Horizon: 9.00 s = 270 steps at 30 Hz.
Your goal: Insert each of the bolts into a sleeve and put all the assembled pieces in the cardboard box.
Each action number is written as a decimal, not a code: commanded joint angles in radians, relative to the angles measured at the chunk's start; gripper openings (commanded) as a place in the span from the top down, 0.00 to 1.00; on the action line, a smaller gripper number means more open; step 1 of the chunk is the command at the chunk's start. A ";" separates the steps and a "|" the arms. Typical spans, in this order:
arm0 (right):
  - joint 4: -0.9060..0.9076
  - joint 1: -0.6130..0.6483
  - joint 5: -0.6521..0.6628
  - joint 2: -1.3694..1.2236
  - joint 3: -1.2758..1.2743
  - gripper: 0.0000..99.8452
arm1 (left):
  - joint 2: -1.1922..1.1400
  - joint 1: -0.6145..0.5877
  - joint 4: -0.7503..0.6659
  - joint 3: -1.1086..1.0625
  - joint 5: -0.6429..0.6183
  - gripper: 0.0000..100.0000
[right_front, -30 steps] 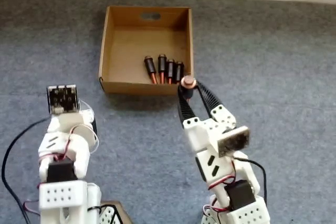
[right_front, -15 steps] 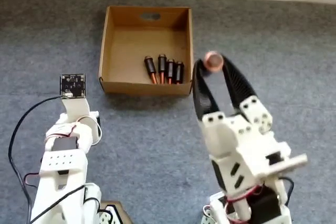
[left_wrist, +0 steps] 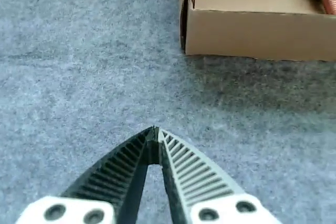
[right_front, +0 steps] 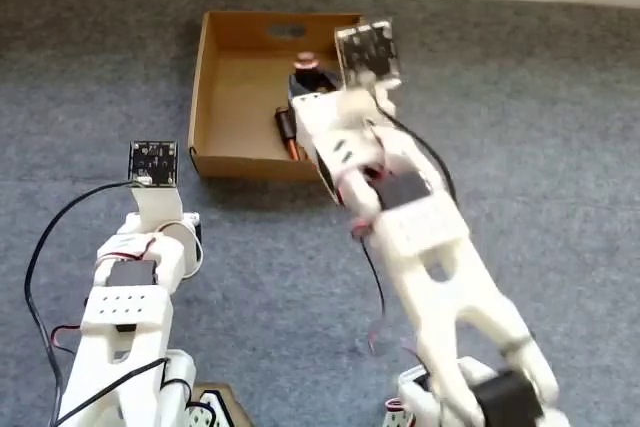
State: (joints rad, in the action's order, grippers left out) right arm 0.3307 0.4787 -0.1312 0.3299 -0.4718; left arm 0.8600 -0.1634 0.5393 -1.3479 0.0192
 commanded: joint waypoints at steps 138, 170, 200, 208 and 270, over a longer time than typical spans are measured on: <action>1.437 -0.176 -0.101 -1.224 2.233 0.99 | 0.004 0.021 -0.018 0.004 0.008 0.99; 1.438 -0.041 -0.140 -0.955 2.207 0.99 | 0.004 0.018 -0.130 -0.036 0.008 0.99; 1.434 -0.093 -0.181 -0.292 1.474 0.99 | 0.004 0.018 -0.135 -0.036 0.008 0.99; 1.431 -0.090 -0.181 -0.081 1.199 0.99 | 0.004 0.018 -0.135 -0.036 0.008 0.99; 0.547 -0.282 0.041 1.492 -1.330 0.99 | 0.004 0.022 -0.132 -0.038 0.005 0.99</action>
State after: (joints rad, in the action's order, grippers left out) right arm 0.7940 0.2087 -0.0974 1.8243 -1.6701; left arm 0.8585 -0.1557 0.4258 -1.3894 0.0192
